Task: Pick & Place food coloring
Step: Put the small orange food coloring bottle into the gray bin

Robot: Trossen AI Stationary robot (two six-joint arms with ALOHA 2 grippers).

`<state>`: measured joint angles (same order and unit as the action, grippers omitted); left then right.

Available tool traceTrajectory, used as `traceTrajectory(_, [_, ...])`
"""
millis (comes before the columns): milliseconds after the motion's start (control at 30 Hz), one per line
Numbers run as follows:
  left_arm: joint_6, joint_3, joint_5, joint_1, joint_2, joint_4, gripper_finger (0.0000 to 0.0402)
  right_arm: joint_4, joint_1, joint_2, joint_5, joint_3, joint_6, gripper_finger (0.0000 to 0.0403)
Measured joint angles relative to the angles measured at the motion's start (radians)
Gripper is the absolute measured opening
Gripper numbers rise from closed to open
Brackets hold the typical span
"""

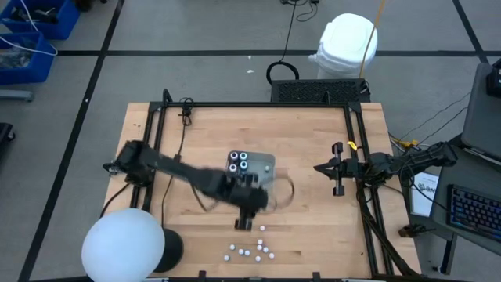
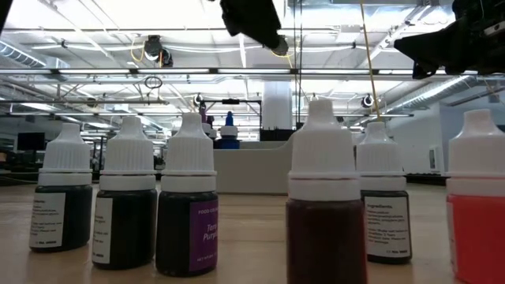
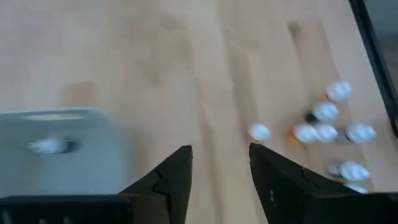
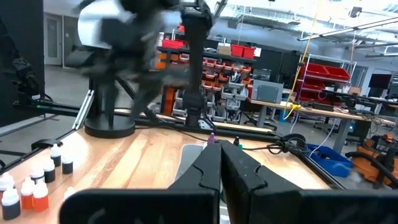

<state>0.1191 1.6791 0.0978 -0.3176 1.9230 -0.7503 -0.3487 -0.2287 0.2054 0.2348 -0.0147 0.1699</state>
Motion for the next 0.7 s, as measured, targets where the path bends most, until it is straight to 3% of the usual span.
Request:
traceTrajectory(167, [-0.012, 0.000, 0.022, -0.074, 0.107, 0.008, 0.0178, -0.009, 0.000, 0.000, 0.000, 0.000, -0.017, 0.0000])
traceTrajectory(367, [-0.068, -0.002, 0.025, -0.079, 0.191, 0.057, 0.0212, -0.021, 0.000, 0.001, 0.000, 0.000, -0.023, 0.0000])
traceTrajectory(700, [-0.085, -0.001, -0.094, -0.036, 0.263, 0.161, 0.0230, -0.019, 0.000, 0.012, 0.001, 0.000, -0.019, 0.0000])
